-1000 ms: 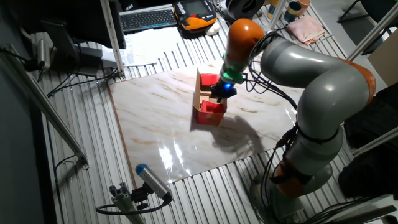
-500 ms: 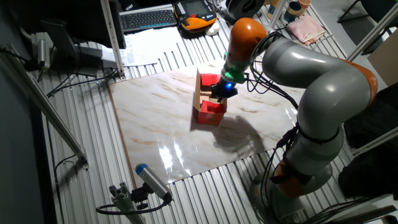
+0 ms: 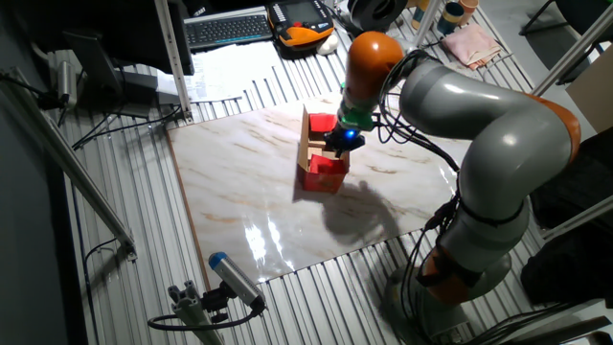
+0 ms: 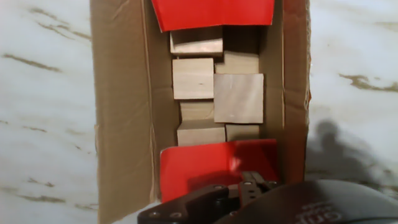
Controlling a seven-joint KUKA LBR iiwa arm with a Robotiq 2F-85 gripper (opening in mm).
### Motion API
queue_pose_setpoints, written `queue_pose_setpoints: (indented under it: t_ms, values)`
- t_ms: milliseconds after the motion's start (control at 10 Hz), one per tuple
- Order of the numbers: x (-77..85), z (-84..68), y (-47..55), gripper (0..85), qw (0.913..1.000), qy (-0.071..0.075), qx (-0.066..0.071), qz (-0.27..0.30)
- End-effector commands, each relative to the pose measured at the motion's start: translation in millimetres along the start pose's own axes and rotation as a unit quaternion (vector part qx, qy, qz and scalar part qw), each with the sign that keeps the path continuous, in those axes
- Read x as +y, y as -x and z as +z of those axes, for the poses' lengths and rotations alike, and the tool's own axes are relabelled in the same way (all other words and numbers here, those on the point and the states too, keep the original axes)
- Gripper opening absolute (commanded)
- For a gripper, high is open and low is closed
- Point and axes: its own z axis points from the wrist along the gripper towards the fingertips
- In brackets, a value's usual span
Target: Cover the box
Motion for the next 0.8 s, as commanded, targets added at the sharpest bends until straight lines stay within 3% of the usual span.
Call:
queue_pose_setpoints:
  t_ms: [0, 100, 200, 300, 500, 700]
  values:
    - [-0.1, 0.0, 0.0, 0.0, 0.9996, 0.026, 0.013, 0.001]
    - [-0.1, 0.0, 0.0, 0.0, 0.9981, 0.054, 0.030, 0.008]
    - [-0.1, 0.0, 0.0, 0.0, 0.9973, 0.063, 0.035, 0.014]
    - [-0.1, 0.0, 0.0, 0.0, 0.9968, 0.067, 0.036, 0.023]
    - [36.7, -7.0, -5.3, 0.0, 0.9961, 0.064, 0.034, 0.049]
    - [66.2, -10.9, -8.2, 0.0, 0.9956, 0.053, 0.023, 0.074]
